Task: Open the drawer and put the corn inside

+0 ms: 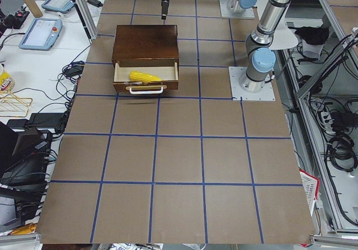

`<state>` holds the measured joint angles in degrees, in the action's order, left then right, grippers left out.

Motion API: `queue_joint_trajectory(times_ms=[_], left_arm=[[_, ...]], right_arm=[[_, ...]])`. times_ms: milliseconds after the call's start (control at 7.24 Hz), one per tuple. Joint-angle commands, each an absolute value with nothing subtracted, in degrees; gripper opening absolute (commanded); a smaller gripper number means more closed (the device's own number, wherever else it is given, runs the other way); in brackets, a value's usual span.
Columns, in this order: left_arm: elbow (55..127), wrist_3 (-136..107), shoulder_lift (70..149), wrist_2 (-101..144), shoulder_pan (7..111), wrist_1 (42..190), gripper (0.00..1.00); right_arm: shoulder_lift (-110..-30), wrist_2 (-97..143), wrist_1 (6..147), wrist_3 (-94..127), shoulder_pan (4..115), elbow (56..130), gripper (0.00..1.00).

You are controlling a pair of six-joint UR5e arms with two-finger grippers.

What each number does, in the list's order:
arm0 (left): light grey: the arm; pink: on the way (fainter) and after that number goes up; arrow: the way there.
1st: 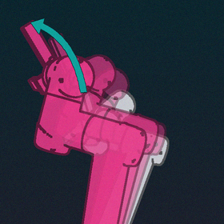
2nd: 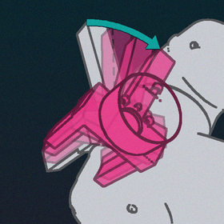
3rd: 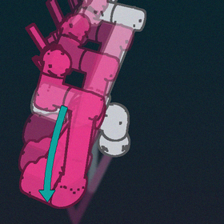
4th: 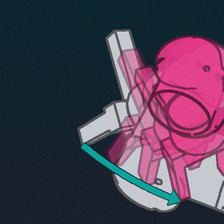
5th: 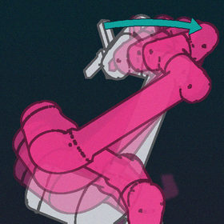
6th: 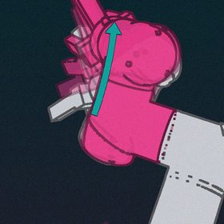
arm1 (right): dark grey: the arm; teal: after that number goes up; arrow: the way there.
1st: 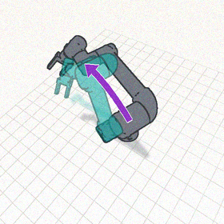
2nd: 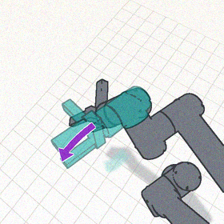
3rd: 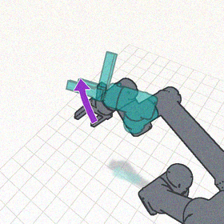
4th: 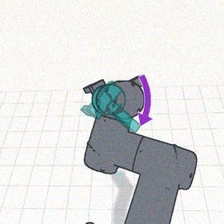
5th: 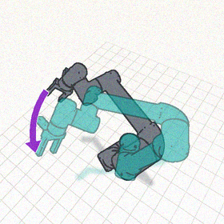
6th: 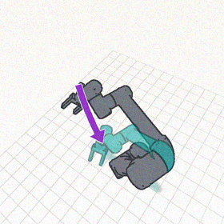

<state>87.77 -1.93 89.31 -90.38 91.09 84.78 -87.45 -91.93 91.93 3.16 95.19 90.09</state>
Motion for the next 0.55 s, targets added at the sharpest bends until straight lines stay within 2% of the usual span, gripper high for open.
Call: queue_joint_trajectory(times_ms=[0, 414], left_arm=[[87.6, -1.9, 89.2, -90.4, 91.1, 85.8, 1.0], [86.1, 0.1, 89.7, -91.1, 91.0, 88.2, 1.0]], right_arm=[[-87.5, -91.9, 91.9, 3.2, 95.2, 90.1, 1.0], [-87.5, -91.9, 91.9, 3.2, 95.2, 90.1, 1.0]])
